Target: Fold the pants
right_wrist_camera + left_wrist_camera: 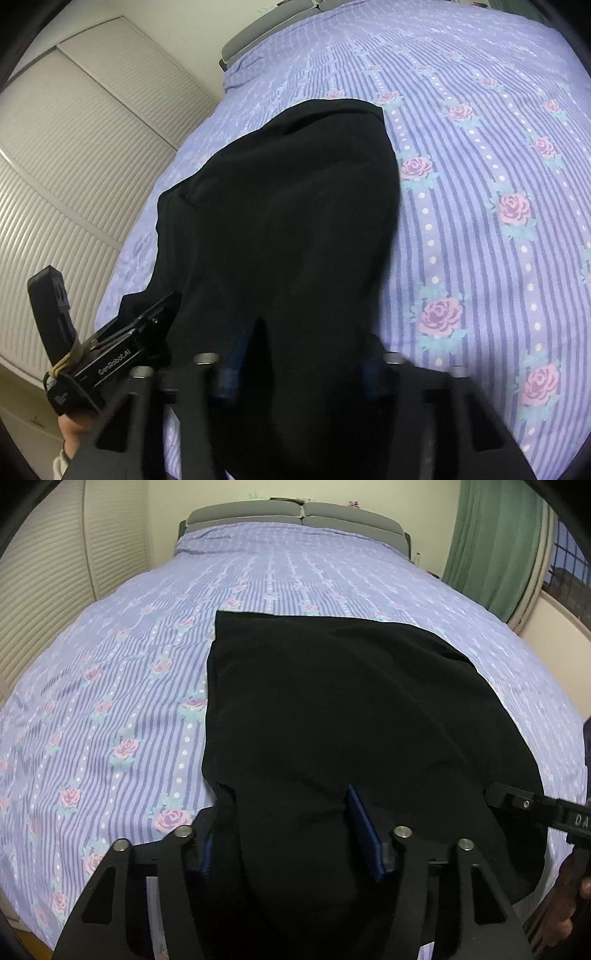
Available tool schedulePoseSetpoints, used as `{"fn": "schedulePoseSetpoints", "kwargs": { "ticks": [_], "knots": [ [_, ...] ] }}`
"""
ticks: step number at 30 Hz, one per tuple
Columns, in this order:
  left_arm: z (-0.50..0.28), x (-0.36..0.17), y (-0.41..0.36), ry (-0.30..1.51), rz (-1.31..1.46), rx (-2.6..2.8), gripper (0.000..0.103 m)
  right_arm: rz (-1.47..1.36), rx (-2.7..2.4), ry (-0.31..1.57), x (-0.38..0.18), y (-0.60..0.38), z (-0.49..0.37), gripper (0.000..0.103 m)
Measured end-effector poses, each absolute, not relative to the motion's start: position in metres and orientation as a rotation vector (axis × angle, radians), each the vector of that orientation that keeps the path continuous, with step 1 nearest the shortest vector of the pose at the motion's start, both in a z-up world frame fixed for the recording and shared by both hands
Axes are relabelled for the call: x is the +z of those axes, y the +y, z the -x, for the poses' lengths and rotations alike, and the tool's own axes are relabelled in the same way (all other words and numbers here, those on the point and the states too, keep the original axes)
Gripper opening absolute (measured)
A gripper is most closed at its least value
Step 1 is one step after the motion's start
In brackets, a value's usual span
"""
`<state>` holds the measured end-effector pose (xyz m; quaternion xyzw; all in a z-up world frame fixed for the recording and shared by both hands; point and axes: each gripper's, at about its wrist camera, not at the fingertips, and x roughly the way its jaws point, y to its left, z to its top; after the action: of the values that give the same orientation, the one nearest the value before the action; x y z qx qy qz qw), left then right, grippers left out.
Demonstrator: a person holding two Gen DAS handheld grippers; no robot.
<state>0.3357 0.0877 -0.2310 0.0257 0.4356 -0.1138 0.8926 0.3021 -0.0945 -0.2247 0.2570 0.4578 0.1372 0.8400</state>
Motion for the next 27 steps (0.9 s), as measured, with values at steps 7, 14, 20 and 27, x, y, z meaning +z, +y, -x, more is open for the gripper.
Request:
{"fn": "schedulePoseSetpoints", "kwargs": {
  "ticks": [7, 14, 20, 27],
  "knots": [
    [-0.343, -0.235, 0.092, 0.919, -0.019, -0.255, 0.054, -0.526, 0.35, 0.956, -0.216, -0.083, -0.303, 0.018],
    [-0.344, -0.228, 0.096, 0.915, -0.018, -0.269, 0.047, -0.552, 0.339, 0.951, -0.217, -0.084, -0.304, 0.015],
    [-0.343, -0.206, 0.105, 0.891, 0.005, -0.295, 0.036, -0.579, 0.37, 0.895, -0.192, -0.086, -0.3, 0.014],
    [-0.344, -0.165, 0.112, 0.857, 0.01, -0.319, 0.028, -0.561, 0.44, 0.818, -0.139, -0.074, -0.299, 0.013]
  ]
}}
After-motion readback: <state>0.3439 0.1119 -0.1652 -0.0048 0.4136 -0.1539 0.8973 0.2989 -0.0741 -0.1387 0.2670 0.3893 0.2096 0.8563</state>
